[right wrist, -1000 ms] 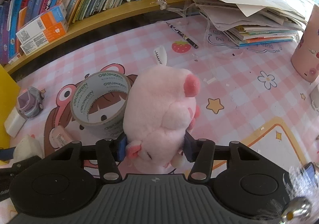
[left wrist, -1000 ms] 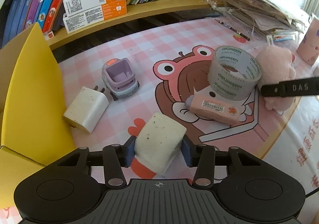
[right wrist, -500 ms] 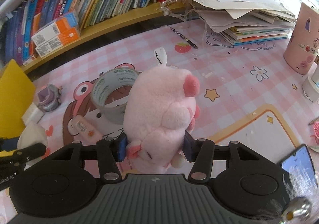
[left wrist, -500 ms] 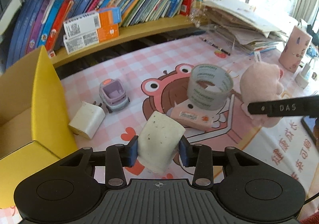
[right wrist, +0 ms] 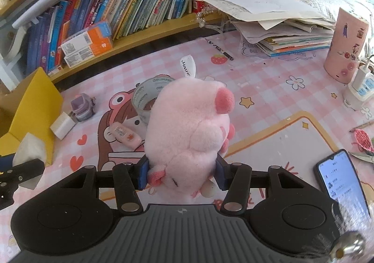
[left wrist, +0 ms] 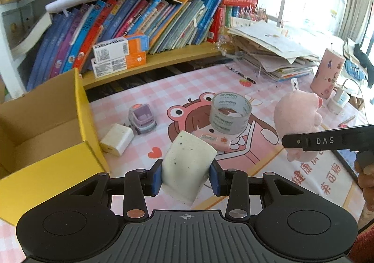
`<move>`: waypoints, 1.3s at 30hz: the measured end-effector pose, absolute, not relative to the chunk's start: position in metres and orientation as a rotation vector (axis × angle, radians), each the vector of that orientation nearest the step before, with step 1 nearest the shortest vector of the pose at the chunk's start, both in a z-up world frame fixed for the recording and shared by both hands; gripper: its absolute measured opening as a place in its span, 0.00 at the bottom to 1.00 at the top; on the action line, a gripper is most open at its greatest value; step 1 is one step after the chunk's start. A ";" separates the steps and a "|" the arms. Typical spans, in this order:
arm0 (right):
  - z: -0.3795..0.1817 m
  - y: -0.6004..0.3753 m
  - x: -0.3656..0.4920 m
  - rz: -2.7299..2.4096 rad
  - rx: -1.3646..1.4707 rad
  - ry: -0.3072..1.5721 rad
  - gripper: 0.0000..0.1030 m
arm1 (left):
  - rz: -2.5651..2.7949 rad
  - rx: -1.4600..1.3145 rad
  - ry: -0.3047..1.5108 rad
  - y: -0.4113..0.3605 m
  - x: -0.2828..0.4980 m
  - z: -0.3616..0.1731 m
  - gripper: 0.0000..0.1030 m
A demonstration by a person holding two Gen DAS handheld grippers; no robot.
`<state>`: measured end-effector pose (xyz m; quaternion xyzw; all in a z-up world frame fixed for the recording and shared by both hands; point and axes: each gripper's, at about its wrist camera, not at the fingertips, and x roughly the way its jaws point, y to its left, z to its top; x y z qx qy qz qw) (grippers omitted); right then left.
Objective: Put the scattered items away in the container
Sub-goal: 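Lift the pig and sponge with both grippers and carry them over the yellow box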
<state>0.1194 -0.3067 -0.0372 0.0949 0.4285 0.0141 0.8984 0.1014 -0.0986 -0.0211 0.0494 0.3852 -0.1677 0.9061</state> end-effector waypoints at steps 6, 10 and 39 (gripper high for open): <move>-0.029 -0.301 0.100 0.042 0.191 0.873 0.49 | -0.340 0.079 0.778 -0.086 0.082 -0.015 0.37; -0.026 -0.293 0.088 0.063 0.189 0.884 0.49 | -0.341 0.065 0.771 -0.079 0.071 -0.013 0.37; -0.018 -0.216 0.043 0.196 0.099 0.909 0.49 | -0.331 0.024 0.739 -0.025 0.025 -0.002 0.36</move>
